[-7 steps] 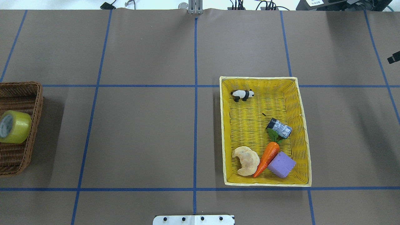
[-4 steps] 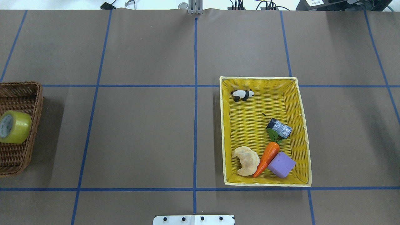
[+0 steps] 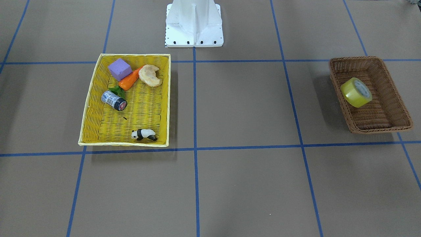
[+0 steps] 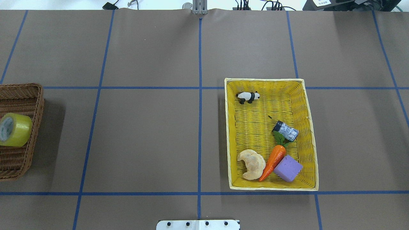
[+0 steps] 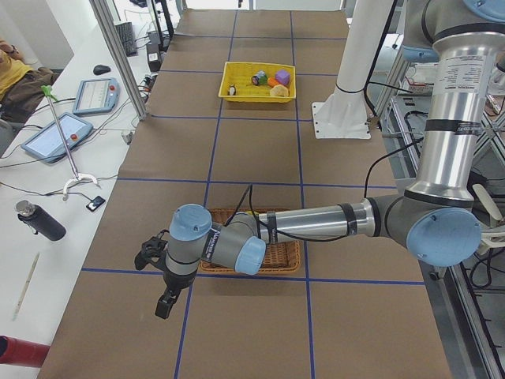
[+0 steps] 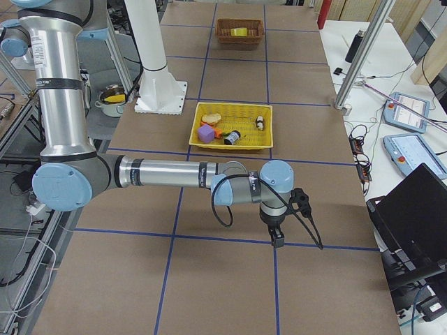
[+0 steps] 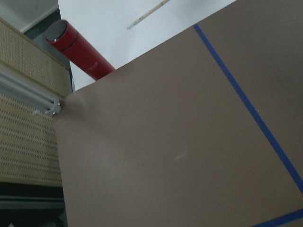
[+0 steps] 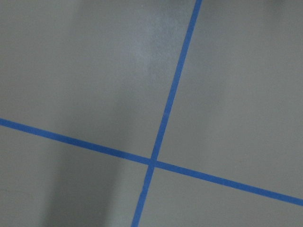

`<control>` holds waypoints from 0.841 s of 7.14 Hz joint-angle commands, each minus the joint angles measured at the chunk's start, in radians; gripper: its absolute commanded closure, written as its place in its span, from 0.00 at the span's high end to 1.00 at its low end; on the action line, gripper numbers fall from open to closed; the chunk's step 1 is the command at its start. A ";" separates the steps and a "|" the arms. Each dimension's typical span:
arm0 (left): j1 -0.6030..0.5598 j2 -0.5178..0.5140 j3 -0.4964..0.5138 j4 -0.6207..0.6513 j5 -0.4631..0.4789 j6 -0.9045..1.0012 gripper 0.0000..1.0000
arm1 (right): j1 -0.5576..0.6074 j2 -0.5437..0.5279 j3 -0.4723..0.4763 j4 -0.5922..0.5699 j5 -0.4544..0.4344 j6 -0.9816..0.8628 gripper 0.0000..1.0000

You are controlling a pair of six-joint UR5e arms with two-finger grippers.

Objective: Move tape to another basket

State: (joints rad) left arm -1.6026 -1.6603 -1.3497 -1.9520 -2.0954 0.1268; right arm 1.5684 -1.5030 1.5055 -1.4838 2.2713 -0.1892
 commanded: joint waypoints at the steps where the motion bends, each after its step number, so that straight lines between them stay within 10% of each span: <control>1: 0.000 -0.012 -0.017 0.278 -0.254 0.002 0.99 | 0.021 -0.006 -0.001 -0.105 -0.001 -0.050 1.00; 6: -0.002 0.022 -0.071 0.281 -0.301 -0.010 0.99 | 0.021 -0.039 -0.002 -0.092 -0.003 -0.039 1.00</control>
State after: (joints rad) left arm -1.6046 -1.6388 -1.4175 -1.6727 -2.3951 0.1217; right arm 1.5893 -1.5397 1.4986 -1.5767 2.2677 -0.2341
